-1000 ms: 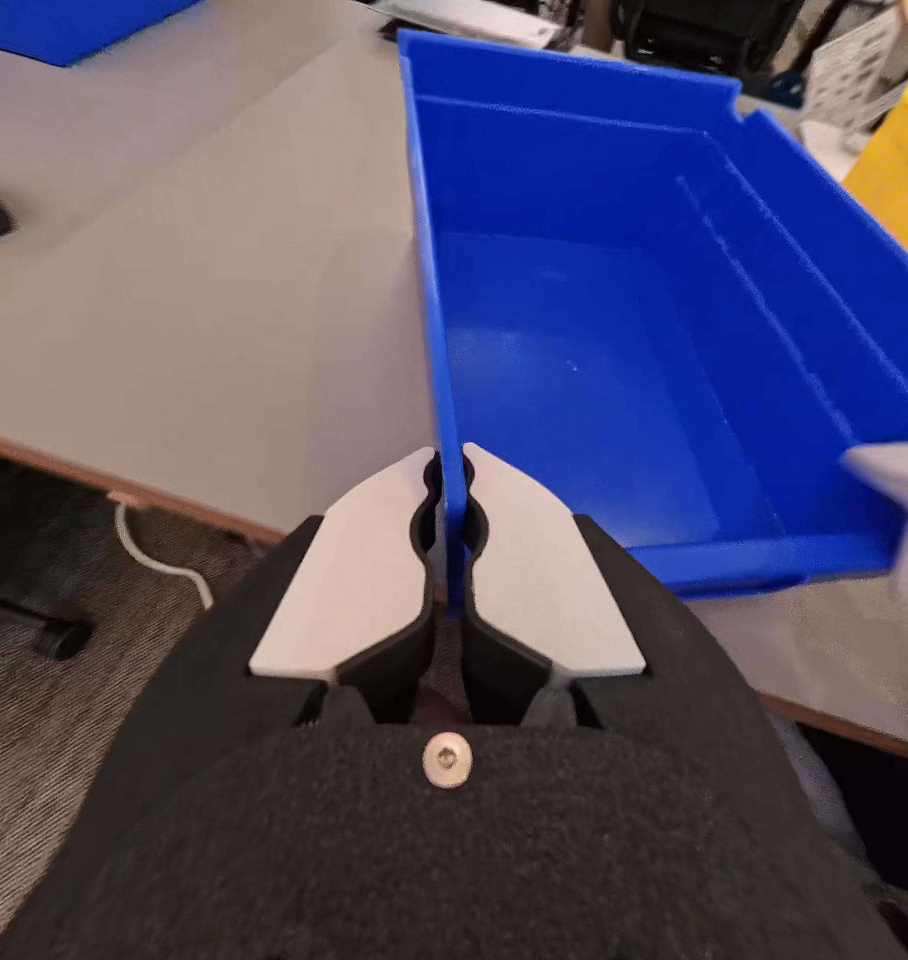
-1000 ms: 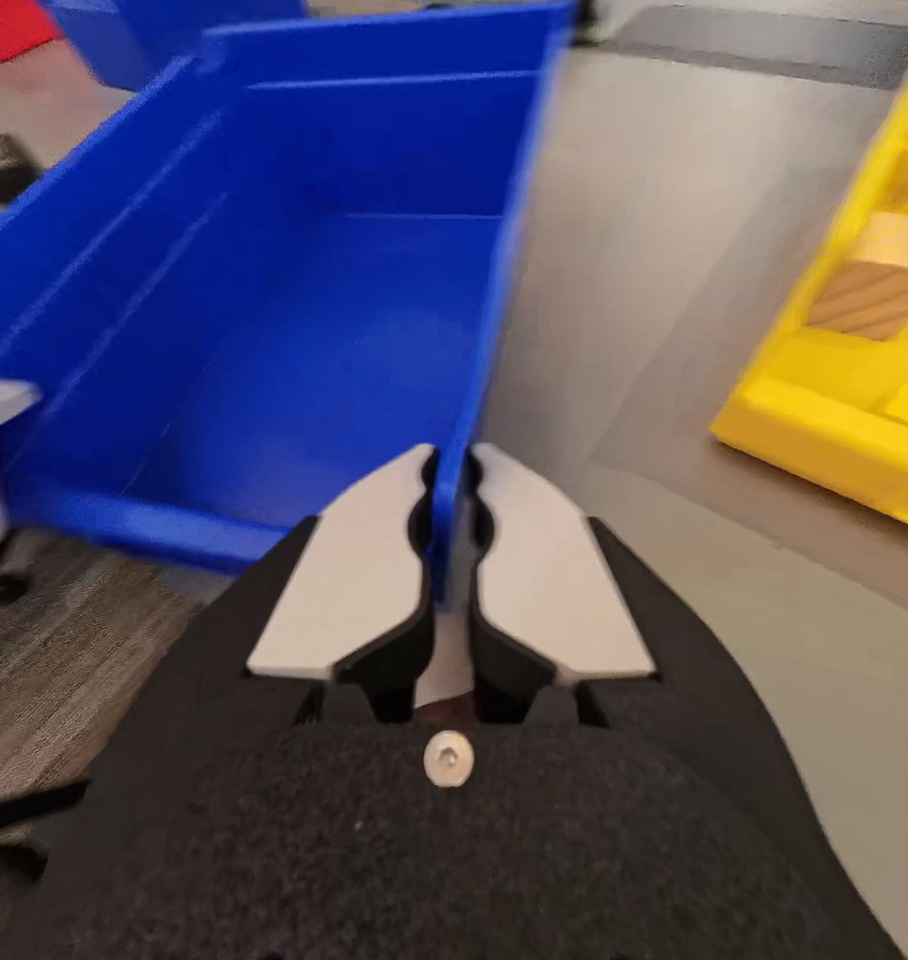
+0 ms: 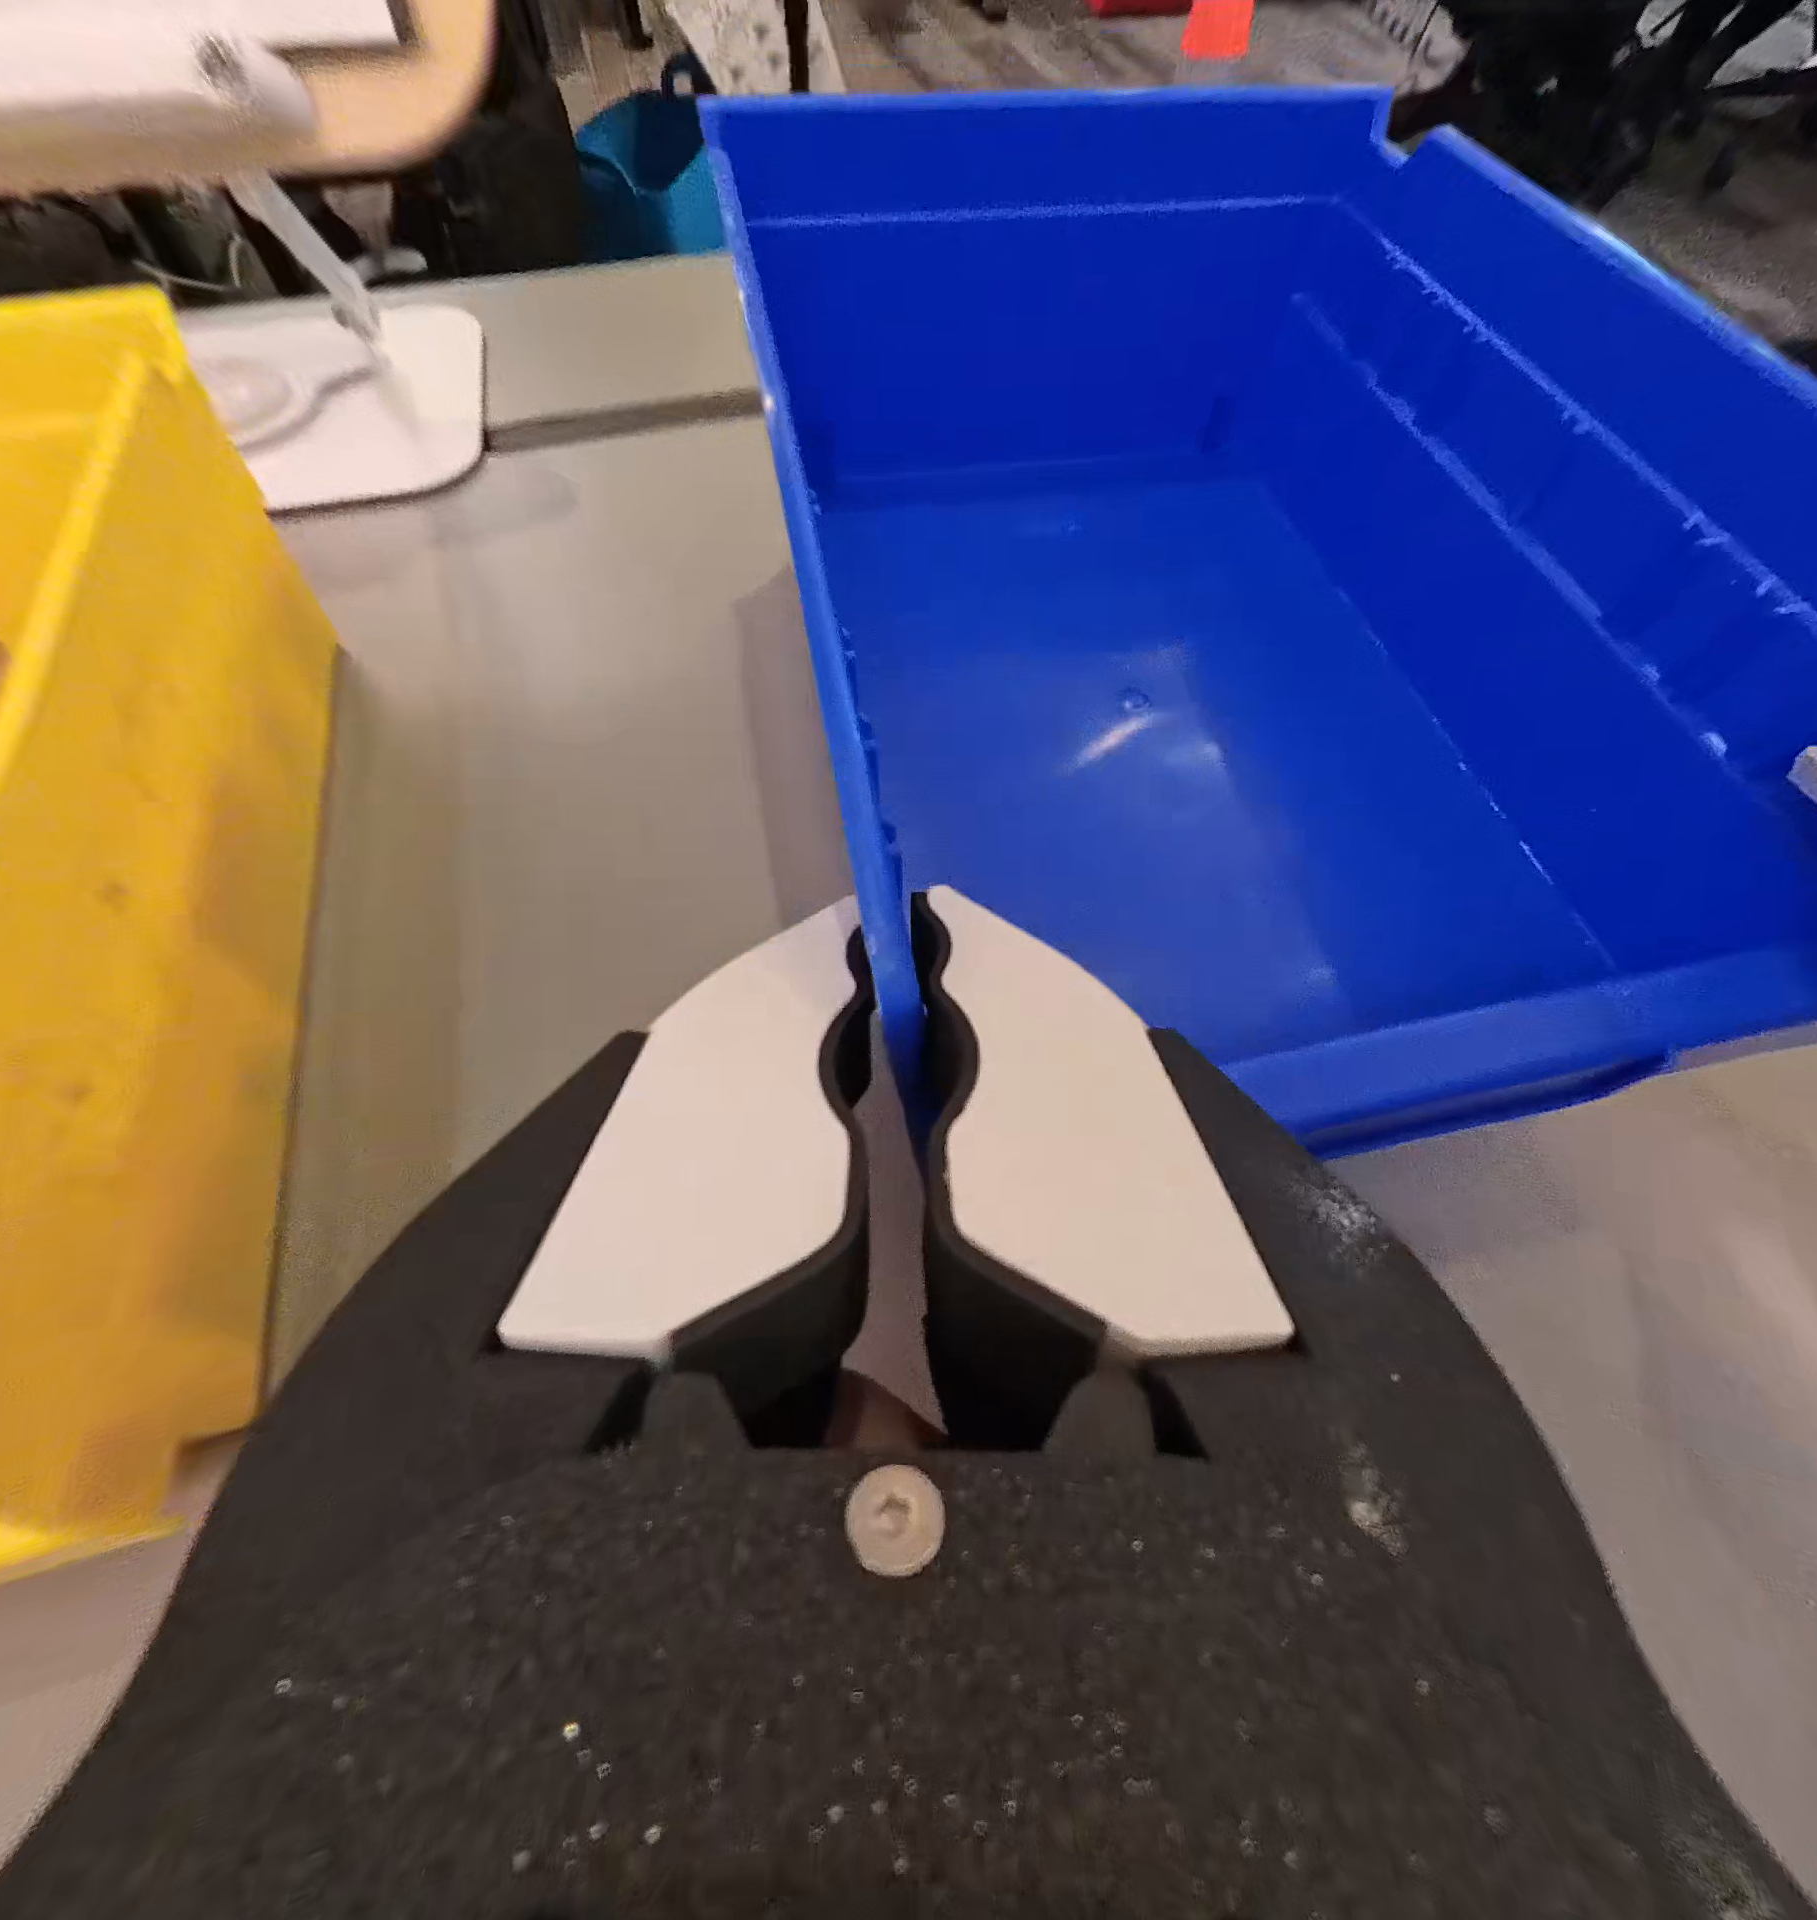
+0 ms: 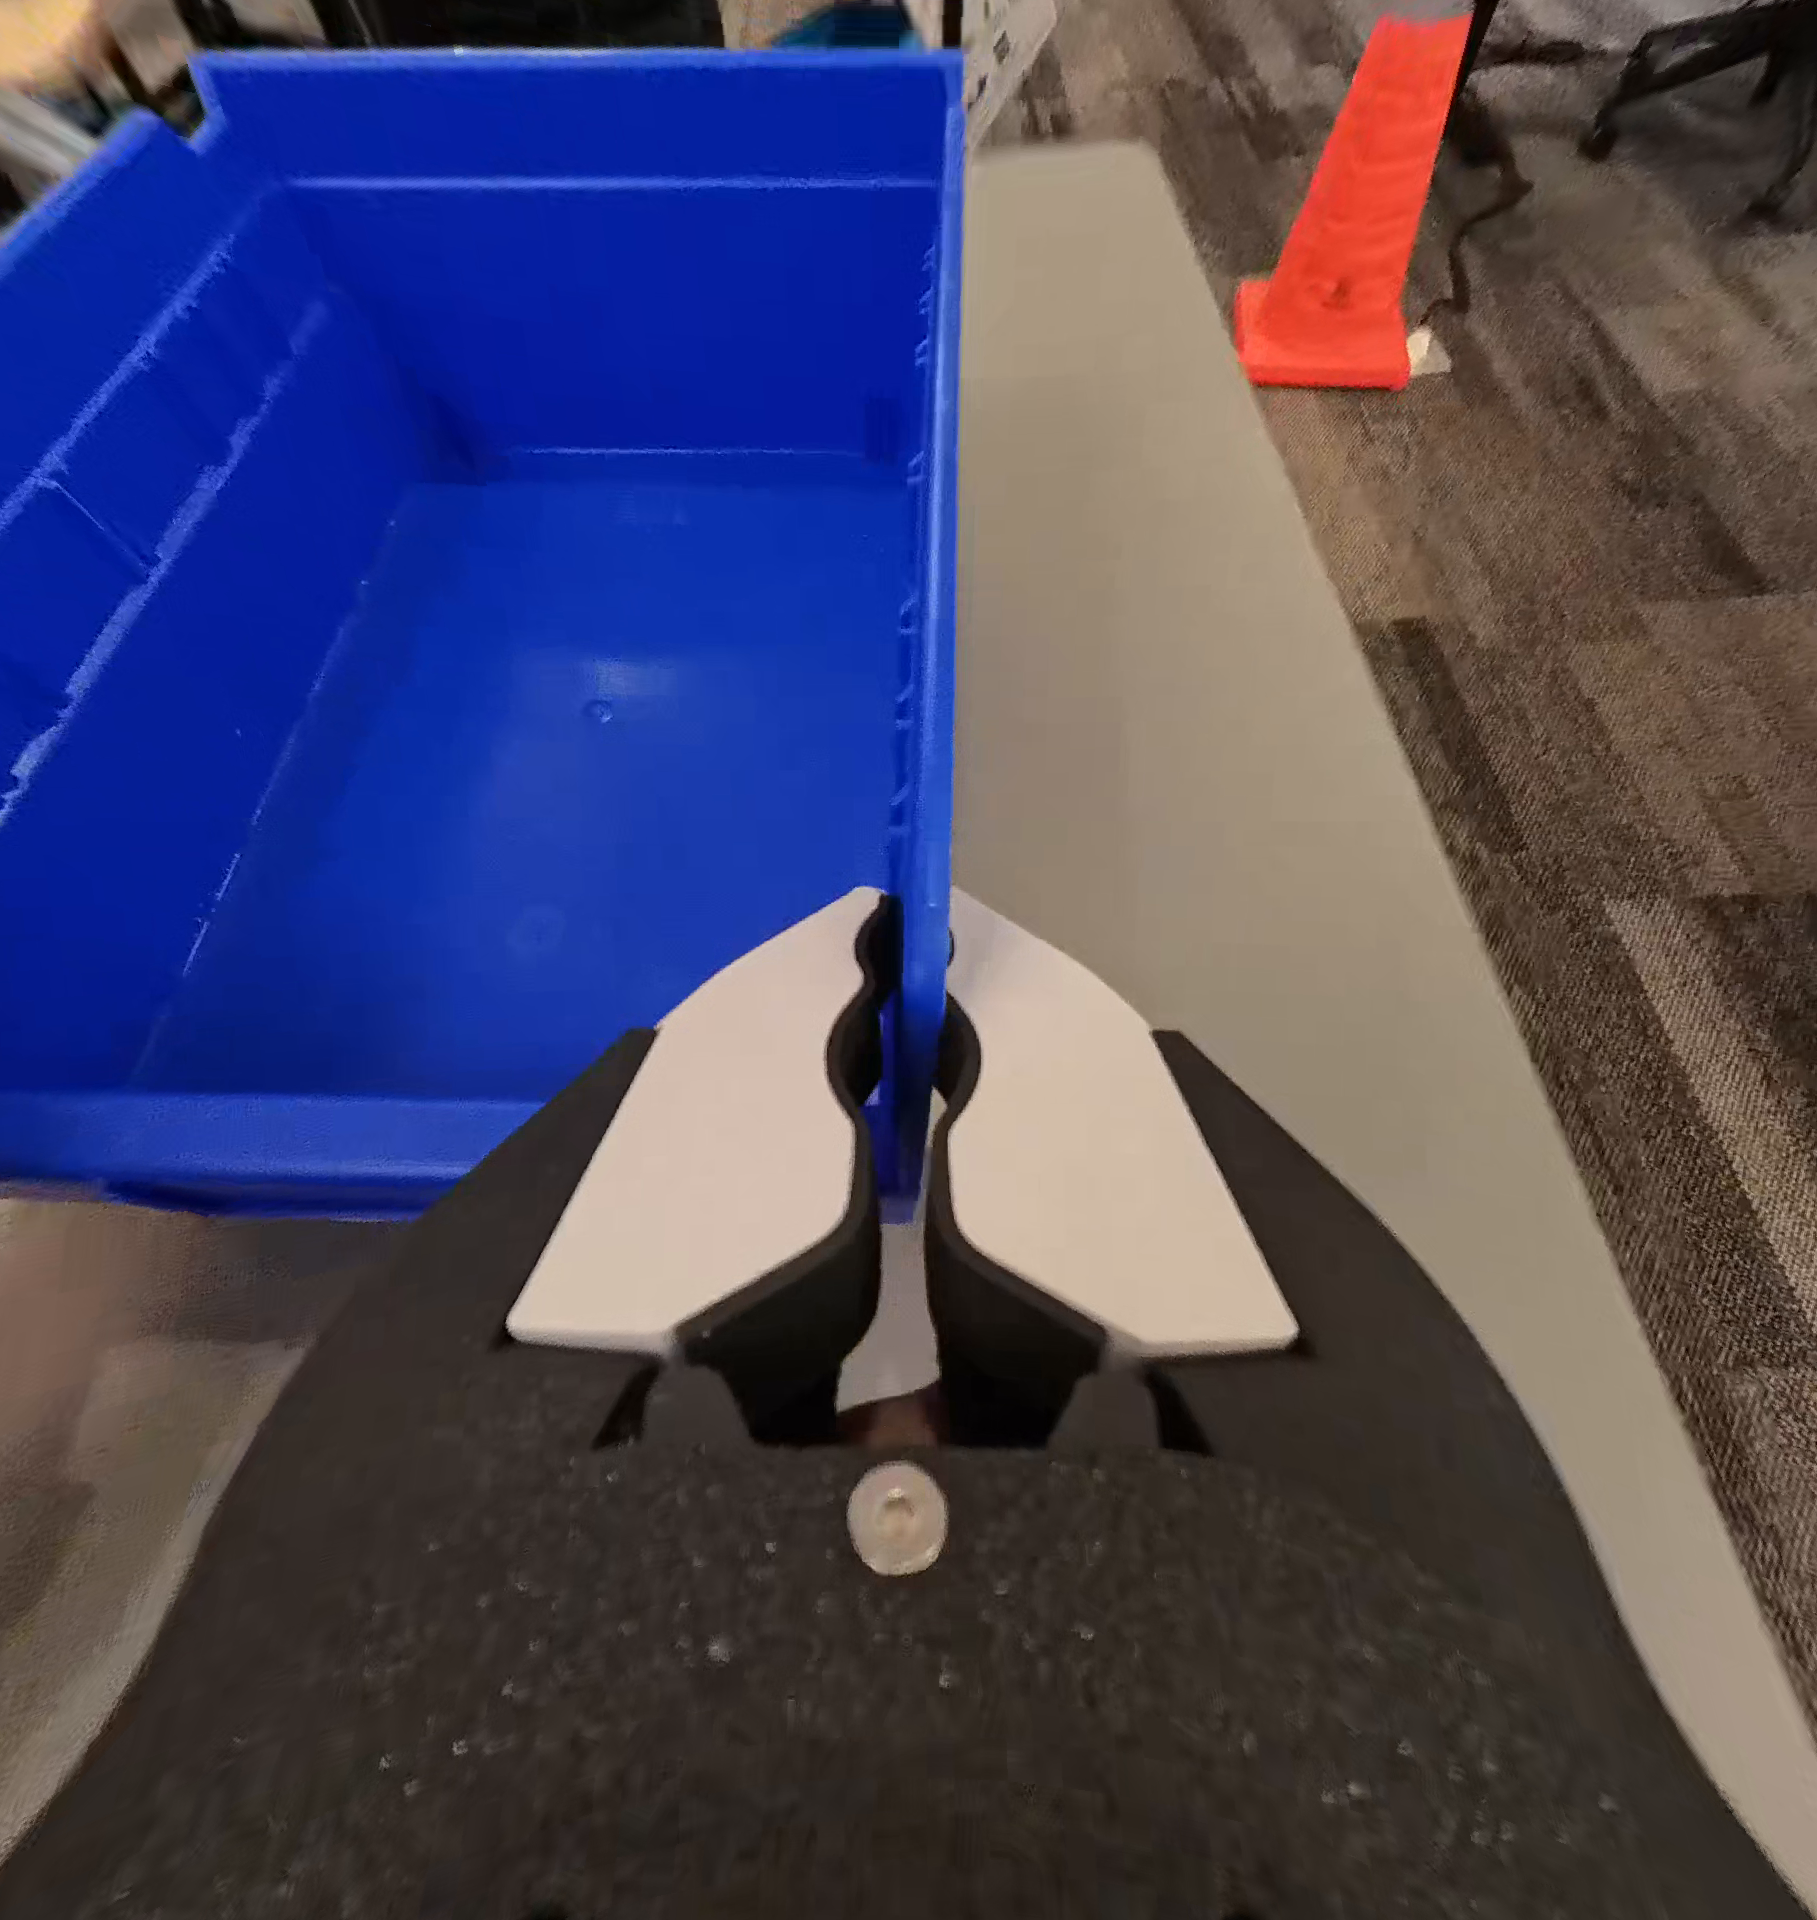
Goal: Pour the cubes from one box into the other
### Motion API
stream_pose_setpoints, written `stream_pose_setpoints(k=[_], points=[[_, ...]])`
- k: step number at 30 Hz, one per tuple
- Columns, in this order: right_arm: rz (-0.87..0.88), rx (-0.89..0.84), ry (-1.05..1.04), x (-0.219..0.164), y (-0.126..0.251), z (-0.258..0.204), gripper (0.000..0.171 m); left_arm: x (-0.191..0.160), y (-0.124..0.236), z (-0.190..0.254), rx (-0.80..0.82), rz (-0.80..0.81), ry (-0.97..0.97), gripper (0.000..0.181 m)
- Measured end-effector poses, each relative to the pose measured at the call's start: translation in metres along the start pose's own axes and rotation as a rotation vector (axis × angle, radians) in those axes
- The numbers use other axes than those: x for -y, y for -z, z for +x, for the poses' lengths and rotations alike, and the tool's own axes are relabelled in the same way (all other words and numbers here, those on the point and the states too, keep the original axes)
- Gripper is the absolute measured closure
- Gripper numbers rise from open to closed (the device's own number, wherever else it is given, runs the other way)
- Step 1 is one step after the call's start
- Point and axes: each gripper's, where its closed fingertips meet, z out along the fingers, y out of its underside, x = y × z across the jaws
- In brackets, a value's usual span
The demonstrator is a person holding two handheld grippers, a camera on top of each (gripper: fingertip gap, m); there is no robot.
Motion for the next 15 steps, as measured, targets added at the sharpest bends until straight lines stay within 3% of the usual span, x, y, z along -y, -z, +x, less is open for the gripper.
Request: stream_pose_setpoints(k=[2, 7, 11, 15], points=[[-0.009, 0.037, -0.04, -0.012, -0.009, 0.003, 0.168, -0.015, -0.01, 0.002, -0.001, -0.027, -0.018, 0.175], [-0.009, -0.015, -0.049, -0.008, -0.014, 0.018, 0.163, -0.01, 0.0, 0.02, -0.166, -0.04, -0.033, 0.165], [-0.006, -0.085, -0.063, -0.008, 0.0, 0.028, 0.147, 0.006, 0.06, 0.004, -0.303, 0.012, -0.121, 0.158], [0.145, -0.198, 0.054, 0.035, 0.047, 0.025, 0.142, 0.018, 0.124, -0.088, -0.212, 0.125, -0.183, 0.155]])
